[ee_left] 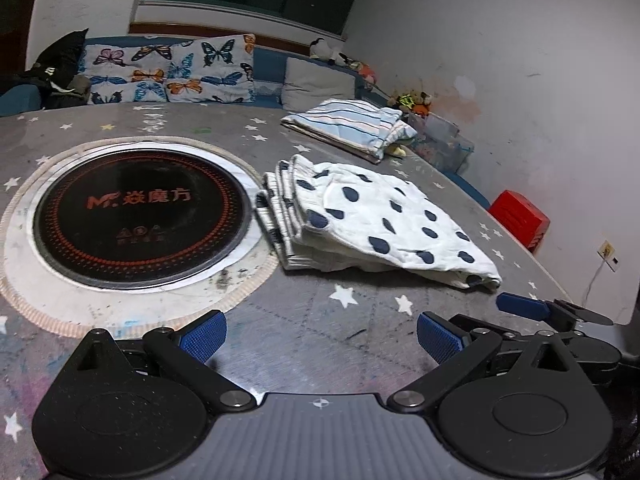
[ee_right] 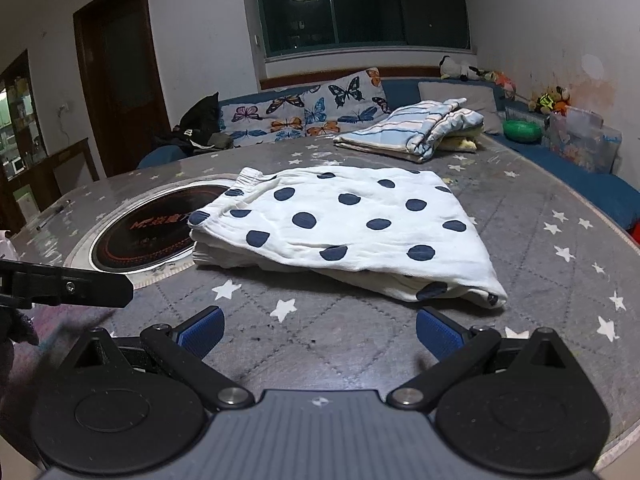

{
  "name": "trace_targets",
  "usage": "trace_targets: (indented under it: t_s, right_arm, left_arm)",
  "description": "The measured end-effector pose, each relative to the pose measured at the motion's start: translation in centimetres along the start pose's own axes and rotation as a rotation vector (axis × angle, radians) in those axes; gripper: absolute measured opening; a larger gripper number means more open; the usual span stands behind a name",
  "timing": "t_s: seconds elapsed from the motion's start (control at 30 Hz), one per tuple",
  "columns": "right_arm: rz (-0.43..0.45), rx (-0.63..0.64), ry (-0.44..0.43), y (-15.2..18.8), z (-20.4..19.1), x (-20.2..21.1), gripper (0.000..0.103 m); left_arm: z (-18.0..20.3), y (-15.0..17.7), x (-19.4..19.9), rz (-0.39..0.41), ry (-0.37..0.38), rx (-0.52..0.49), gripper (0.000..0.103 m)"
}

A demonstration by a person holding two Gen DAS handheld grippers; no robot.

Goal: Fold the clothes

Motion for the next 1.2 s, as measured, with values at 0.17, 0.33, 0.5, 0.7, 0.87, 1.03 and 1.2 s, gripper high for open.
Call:
trace_targets:
  t_s: [0.17, 0.33, 0.5, 0.7, 0.87, 1.03, 1.2]
  right_arm:
    - [0.015, -0.033, -0.002, 0.2, 0.0, 0.4, 0.103]
    - [0.026, -0.069, -0.015, 0.4, 0.0, 0.6, 0.103]
    - [0.028, -0.080, -0.015, 0.5, -0.1, 0.7, 0.103]
    - [0.033, -0.086, -0.023, 0.7, -0.1, 0.8, 0.103]
    - [0.021, -0.090, -0.021, 0.7, 0.3, 0.4, 0.103]
    - [0.009, -0.101, -0.016, 0.8, 0.9, -0.1, 0.103]
    - [-0.004, -0.114, -0.017, 0.9, 1.4, -0.7, 0.103]
  left_arm:
    - [0.1, 0.4, 0.2, -0.001, -0.024, -0.021, 0.103]
    - [0.5, 0.7, 0.3, -0.002, -0.035, -0.050, 0.103]
    - [1.0, 1.0, 0.4, -0.005, -0.034, -0.075, 0.103]
    - [1.3, 1.3, 0.2, -0.015, -0.040, -0.101, 0.103]
    - [1.4, 1.1, 0.0, -0.016, -0.039, -0.104, 0.103]
    - [1.2, 0.8, -0.5, -0.020, -0.051, -0.108, 0.103]
    - [0.9, 0.3, -1.1, -0.021, -0.072, -0.112, 0.103]
Point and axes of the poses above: each gripper's, at about its wrist camera, not at the fingertips, and x roughly against the way its jaws point, z to its right, y to its underside, the point moved 2 cm from there along -x, roughly the way its jaws point, and after that the axes turned 9 degrees about x, right-handed, at the moved point
